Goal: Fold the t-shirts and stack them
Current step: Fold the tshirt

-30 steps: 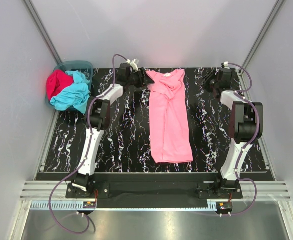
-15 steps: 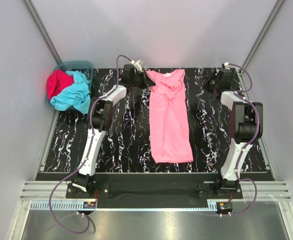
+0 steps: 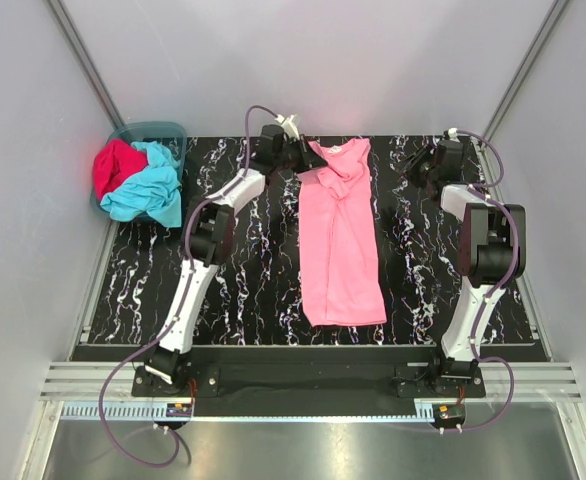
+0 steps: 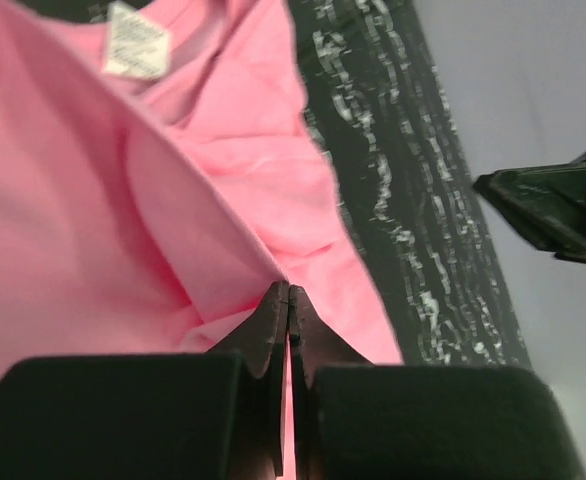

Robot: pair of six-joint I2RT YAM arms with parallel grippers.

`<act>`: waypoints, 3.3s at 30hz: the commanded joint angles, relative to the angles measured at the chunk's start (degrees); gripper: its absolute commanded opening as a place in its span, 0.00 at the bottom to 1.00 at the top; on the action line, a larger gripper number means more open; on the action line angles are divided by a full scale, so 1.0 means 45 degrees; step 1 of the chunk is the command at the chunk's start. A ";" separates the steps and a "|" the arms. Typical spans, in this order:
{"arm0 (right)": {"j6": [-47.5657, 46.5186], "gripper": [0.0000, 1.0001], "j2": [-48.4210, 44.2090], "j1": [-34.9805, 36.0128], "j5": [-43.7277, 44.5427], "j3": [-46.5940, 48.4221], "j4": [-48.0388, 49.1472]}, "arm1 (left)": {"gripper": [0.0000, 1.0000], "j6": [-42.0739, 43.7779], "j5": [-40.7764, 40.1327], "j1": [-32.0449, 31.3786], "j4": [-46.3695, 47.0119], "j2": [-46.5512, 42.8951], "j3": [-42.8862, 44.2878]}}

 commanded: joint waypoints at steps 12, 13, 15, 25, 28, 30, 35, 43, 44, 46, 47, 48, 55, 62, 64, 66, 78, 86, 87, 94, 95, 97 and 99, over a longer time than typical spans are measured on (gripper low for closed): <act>0.0357 0.34 -0.0266 -0.0094 -0.0562 -0.0443 0.1184 | 0.02 -0.1297 -0.0406 -0.1134 0.2067 -0.0212 0.1149; 0.0358 0.33 -0.0286 -0.0094 -0.0542 -0.0443 0.1184 | 0.04 -0.1318 -0.0503 -0.1174 0.2067 -0.0074 0.1169; 0.0338 0.33 -0.0324 -0.0094 -0.0562 -0.0541 0.1204 | 0.09 -0.1376 -0.0640 -0.1311 0.2106 0.0180 0.1170; 0.0533 0.33 -0.0578 -0.0094 -0.0659 -0.0912 0.1477 | 0.99 -0.0928 -0.1285 -0.1312 0.2360 -0.0305 -0.0545; 0.0786 0.33 -0.0656 -0.0094 -0.0698 -0.1263 0.1711 | 0.99 -0.0811 -0.1305 -0.1273 0.2691 -0.1165 -0.1638; 0.0982 0.33 -0.0793 -0.0075 -0.0699 -0.1671 0.2062 | 0.99 -0.0829 -0.1266 -0.1253 0.2750 -0.1632 -0.1896; 0.1412 0.32 -0.1281 0.0062 -0.0660 -0.2454 0.2551 | 0.99 -0.1610 -0.1168 -0.1350 0.2674 -0.1480 -0.1002; 0.1627 0.32 -0.2297 0.0082 -0.0679 -0.3646 0.2962 | 0.99 -0.2393 -0.1206 -0.1722 0.2770 -0.1321 -0.0176; 0.1627 0.32 -0.2375 0.0082 -0.0679 -0.3724 0.3039 | 0.99 -0.2257 -0.1246 -0.1722 0.2751 -0.1729 -0.0429; 0.1841 0.32 -0.2667 0.0082 -0.0718 -0.3958 0.3234 | 0.99 -0.1730 -0.1285 -0.1663 0.2538 -0.2277 -0.1191; 0.1939 0.32 -0.2785 0.0101 -0.0737 -0.4210 0.3313 | 0.99 -0.1341 -0.1343 -0.1624 0.2401 -0.2570 -0.1522; 0.2133 0.32 -0.3095 0.0121 -0.0699 -0.4387 0.3449 | 0.99 -0.1183 -0.1460 -0.1624 0.2303 -0.3365 -0.2454; 0.3577 0.32 -0.5049 0.0238 -0.0035 -0.7002 0.5182 | 0.99 -0.1551 -0.2183 -0.1371 0.5146 -0.7252 -0.8980; 0.4401 0.41 -0.8367 0.0648 0.0337 -1.1217 0.6381 | 0.99 -0.2508 -0.2690 -0.1350 0.8412 -1.1060 -1.4859; 0.4109 0.43 -0.9792 0.0629 0.0376 -1.1827 0.5894 | 0.99 -0.2645 -0.3156 -0.1506 0.9211 -1.1846 -1.6793; 0.3894 0.45 -1.1233 0.0999 0.0299 -1.2531 0.4898 | 0.99 -0.2763 -0.3665 -0.1935 0.9662 -1.2784 -1.8623; 0.2896 0.57 -1.4406 0.1195 0.0690 -1.2240 -0.3579 | 0.99 -0.3525 -0.4645 -0.3909 1.4036 -1.2671 -2.4236; 0.1568 0.60 -1.2910 0.1195 0.0982 -1.1657 -0.4481 | 0.99 -0.3330 -0.4215 -0.4162 1.4664 -1.2944 -2.5627; 0.1530 0.60 -1.2516 0.1195 0.0865 -1.1500 -0.4402 | 0.99 -0.3349 -0.4196 -0.4221 1.4897 -1.2905 -2.5724; 0.1627 0.61 -1.0131 0.1195 0.0999 -1.0388 -0.3464 | 0.99 -0.4012 -0.4098 -0.5352 1.7123 -1.1697 -2.6622; 0.1859 0.61 -0.9781 0.1195 0.1329 -1.0192 -0.3445 | 0.99 -0.4033 -0.4098 -0.5470 1.7339 -1.1539 -2.6643; 0.2192 0.61 -0.9467 0.1214 0.1449 -0.9414 -0.3445 | 0.99 -0.4111 -0.4137 -0.5686 1.7905 -1.1091 -2.6701; 0.2602 0.60 -0.8960 0.1195 0.1566 -0.8825 -0.3328 | 0.99 -0.4267 -0.4021 -0.5881 1.8586 -1.0797 -2.6760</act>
